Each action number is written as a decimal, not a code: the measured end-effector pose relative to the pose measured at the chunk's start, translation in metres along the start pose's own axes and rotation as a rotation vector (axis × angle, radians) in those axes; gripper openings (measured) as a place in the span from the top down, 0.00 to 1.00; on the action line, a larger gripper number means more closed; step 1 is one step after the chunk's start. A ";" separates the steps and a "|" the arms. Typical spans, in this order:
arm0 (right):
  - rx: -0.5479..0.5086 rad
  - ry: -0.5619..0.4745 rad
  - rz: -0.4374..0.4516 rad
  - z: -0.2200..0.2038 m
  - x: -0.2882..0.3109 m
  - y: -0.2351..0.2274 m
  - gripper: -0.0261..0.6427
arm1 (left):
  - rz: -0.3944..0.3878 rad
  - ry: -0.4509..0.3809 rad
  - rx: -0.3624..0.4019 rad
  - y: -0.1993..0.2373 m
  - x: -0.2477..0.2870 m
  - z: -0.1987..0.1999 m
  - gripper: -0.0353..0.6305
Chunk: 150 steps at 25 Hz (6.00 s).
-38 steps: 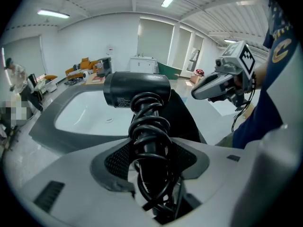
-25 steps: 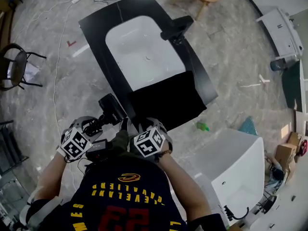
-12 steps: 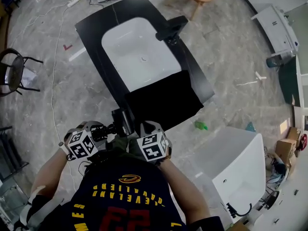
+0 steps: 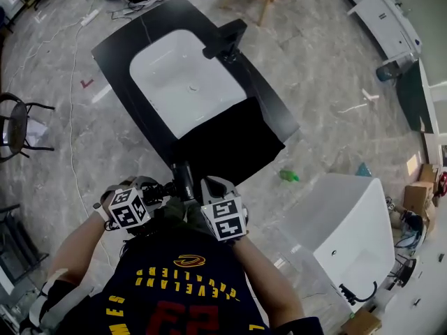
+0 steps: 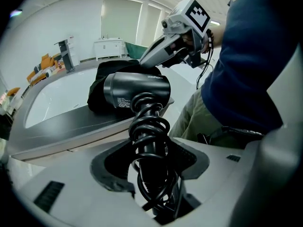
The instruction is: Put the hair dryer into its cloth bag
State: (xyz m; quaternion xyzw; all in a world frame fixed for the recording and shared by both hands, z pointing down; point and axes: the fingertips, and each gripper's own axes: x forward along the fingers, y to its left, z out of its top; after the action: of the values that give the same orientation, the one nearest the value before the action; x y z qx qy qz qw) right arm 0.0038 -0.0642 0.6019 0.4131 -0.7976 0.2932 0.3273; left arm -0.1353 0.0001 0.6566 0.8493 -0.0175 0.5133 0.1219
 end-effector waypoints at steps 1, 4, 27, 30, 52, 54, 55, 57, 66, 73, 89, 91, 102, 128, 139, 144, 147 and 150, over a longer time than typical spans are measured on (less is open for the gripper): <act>0.006 -0.006 0.002 0.001 -0.002 -0.001 0.94 | 0.002 -0.001 0.001 0.002 0.001 0.003 0.59; 0.026 -0.029 0.010 0.003 -0.004 -0.002 0.94 | 0.007 -0.007 -0.006 0.008 0.005 0.007 0.59; 0.025 -0.082 0.079 0.023 -0.011 0.010 0.94 | 0.047 -0.050 -0.083 0.042 0.045 0.074 0.59; 0.028 -0.090 0.079 0.025 -0.010 0.010 0.94 | 0.067 -0.041 -0.103 0.050 0.053 0.085 0.59; 0.041 -0.103 0.059 0.028 -0.018 0.003 0.94 | 0.171 -0.094 -0.072 0.067 0.072 0.114 0.47; 0.047 -0.105 0.054 0.028 -0.018 0.003 0.94 | 0.181 -0.126 -0.078 0.067 0.065 0.109 0.40; 0.051 -0.106 0.052 0.028 -0.019 0.003 0.94 | 0.180 -0.137 -0.090 0.065 0.061 0.104 0.40; 0.057 -0.108 0.049 0.028 -0.019 0.003 0.94 | 0.175 -0.151 -0.125 0.062 0.052 0.088 0.40; 0.088 -0.118 0.020 0.029 -0.020 -0.004 0.94 | 0.092 -0.122 -0.228 0.042 0.048 0.035 0.54; 0.071 -0.120 0.040 0.030 -0.020 0.004 0.94 | 0.135 -0.156 -0.222 0.044 0.042 0.040 0.75; 0.052 -0.117 0.083 0.031 -0.017 0.020 0.94 | 0.154 -0.192 -0.218 0.064 0.064 0.099 0.77; 0.050 -0.117 0.084 0.030 -0.017 0.021 0.94 | 0.149 -0.191 -0.219 0.066 0.068 0.104 0.77; 0.067 -0.114 0.082 0.025 -0.018 0.016 0.94 | 0.139 -0.209 -0.235 0.071 0.082 0.122 0.77; 0.032 -0.155 0.018 0.043 -0.024 -0.001 0.76 | 0.694 -0.441 -0.484 0.160 -0.148 0.026 0.71; 0.122 -0.473 -0.010 0.138 -0.135 -0.024 0.79 | 0.530 -0.820 -0.332 0.091 -0.234 0.196 0.71; 0.122 -0.580 -0.044 0.164 -0.176 -0.025 0.94 | 0.462 -0.941 -0.337 0.063 -0.254 0.250 0.80; 0.116 -0.614 -0.072 0.169 -0.186 -0.028 0.95 | 0.389 -0.961 -0.326 0.052 -0.246 0.268 0.87; 0.125 -0.626 -0.093 0.164 -0.191 -0.034 0.95 | 0.330 -0.946 -0.306 0.042 -0.232 0.278 0.92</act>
State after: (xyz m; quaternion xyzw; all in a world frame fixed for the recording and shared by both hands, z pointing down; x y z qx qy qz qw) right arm 0.0715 -0.1123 0.3615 0.5384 -0.8203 0.1853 0.0532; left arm -0.0105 -0.1251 0.3376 0.9467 -0.2790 0.0773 0.1411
